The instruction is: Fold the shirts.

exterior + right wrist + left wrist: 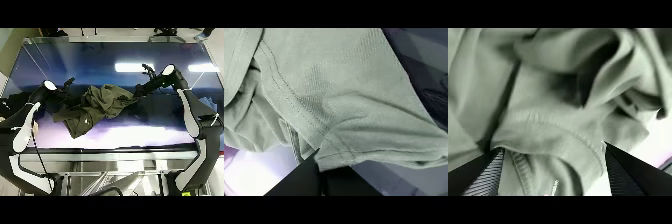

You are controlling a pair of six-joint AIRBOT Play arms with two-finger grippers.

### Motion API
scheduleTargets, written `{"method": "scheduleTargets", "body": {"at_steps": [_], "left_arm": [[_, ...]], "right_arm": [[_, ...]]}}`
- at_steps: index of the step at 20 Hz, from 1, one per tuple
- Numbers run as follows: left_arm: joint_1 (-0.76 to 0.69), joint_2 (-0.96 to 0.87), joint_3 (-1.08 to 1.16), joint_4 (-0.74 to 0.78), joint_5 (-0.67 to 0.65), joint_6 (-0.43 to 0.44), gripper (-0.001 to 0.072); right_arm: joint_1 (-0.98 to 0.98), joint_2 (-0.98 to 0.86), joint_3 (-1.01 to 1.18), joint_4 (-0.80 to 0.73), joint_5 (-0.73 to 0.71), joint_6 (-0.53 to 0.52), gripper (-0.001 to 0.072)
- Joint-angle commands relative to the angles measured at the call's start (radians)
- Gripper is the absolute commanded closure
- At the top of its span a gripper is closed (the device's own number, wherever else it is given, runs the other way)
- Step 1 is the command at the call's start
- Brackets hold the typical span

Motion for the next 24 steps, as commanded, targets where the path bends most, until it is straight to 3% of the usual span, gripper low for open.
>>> {"method": "scheduleTargets", "body": {"at_steps": [1,6,11,17,21,23,24], "left_arm": [[-0.001,-0.025,0.08,-0.005,-0.021,0.01,0.0037],[0.01,-0.028,0.065,0.001,-0.061,0.008,0.0038],[0.018,-0.027,-0.033,0.062,-0.004,0.009,0.0038],[0.009,-0.025,-0.025,0.063,0.005,0.01,0.0038],[0.009,-0.025,0.09,0.064,-0.056,0.01,0.0038],[0.009,-0.025,0.135,0.064,-0.073,0.009,0.0168],[0.009,-0.025,0.142,0.064,-0.077,0.009,0.0175]], "right_arm": [[0.0,-0.001,0.0,0.0,0.002,-0.007,0.0689],[0.0,-0.001,0.0,0.0,0.002,-0.007,0.069],[0.0,-0.001,0.0,0.0,0.01,-0.006,0.069],[0.0,-0.001,0.0,0.0,0.016,-0.006,0.069],[0.0,-0.001,0.0,0.0,0.017,-0.007,0.069],[0.0,-0.001,0.0,0.0,0.016,-0.006,0.0689],[0.0,-0.001,0.0,0.0,0.017,-0.007,0.0689]]}}
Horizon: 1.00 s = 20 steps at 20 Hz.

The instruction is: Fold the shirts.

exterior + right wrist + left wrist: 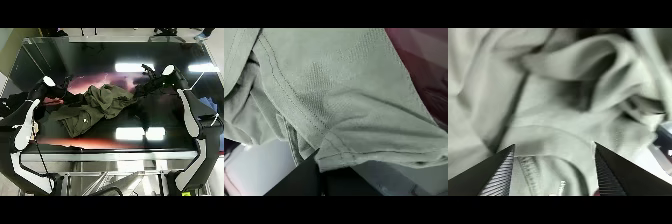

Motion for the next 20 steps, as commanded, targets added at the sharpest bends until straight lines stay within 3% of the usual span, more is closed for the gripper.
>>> {"method": "scheduleTargets", "body": {"at_steps": [1,15,20], "left_arm": [[0.0,0.0,0.047,0.002,-0.03,-0.001,0.0174],[0.0,-0.087,0.047,0.008,-0.02,-0.005,0.0176],[-0.01,-0.086,0.047,-0.027,-0.134,-0.003,0.0176]], "right_arm": [[0.0,0.0,0.0,0.0,-0.001,0.0,0.0689],[0.0,0.0,0.0,0.0,0.006,0.0,0.069],[0.0,0.0,0.0,0.0,0.006,0.0,0.069]]}}
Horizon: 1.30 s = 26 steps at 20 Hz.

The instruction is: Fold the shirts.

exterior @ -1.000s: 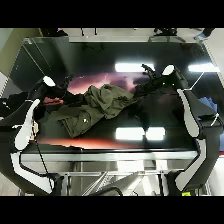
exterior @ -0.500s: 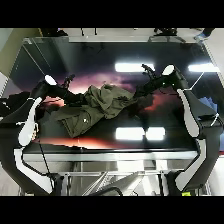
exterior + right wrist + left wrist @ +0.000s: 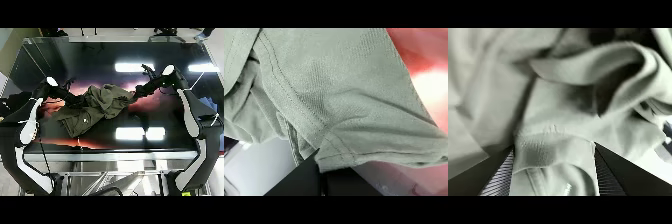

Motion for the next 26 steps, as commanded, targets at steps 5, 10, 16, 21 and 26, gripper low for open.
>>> {"method": "scheduleTargets", "body": {"at_steps": [5,10,16,21,26], "left_arm": [[-0.05,-0.001,0.0,-0.012,-0.074,0.003,0.0178],[-0.063,-0.001,0.0,-0.009,-0.018,0.044,0.0588],[-0.04,-0.001,-0.051,-0.011,-0.019,0.043,0.0587],[-0.062,-0.001,-0.142,-0.144,0.1,0.05,0.062],[-0.062,0.14,-0.006,-0.176,0.115,0.063,0.0696]], "right_arm": [[0.0,0.0,0.0,0.013,0.003,0.0,0.069],[0.0,0.0,0.0,0.026,0.02,0.0,0.069],[0.0,0.0,0.0,0.026,0.019,0.0,0.069],[0.0,0.0,0.0,0.035,0.021,0.0,0.069],[-0.003,0.113,0.001,0.071,0.024,-0.03,0.069]]}}
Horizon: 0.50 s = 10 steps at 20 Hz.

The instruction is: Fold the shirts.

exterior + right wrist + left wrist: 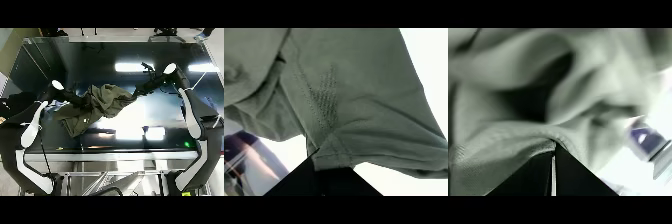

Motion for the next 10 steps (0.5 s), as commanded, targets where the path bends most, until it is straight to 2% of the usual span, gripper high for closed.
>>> {"method": "scheduleTargets", "body": {"at_steps": [1,6,8,10], "left_arm": [[0.001,0.152,0.097,-0.031,0.021,0.005,0.0696],[0.034,0.575,0.307,-0.027,0.018,-0.006,0.0696],[0.06,0.75,0.419,0.017,0.024,-0.036,0.0697],[0.093,0.886,0.546,0.122,0.031,-0.054,0.0697]], "right_arm": [[-0.004,0.123,0.003,0.015,0.002,-0.021,0.069],[-0.059,0.494,0.087,0.038,-0.091,-0.068,0.069],[-0.064,0.664,0.137,0.031,-0.184,-0.127,0.069],[-0.064,0.817,0.179,-0.003,-0.316,-0.177,0.069]]}}
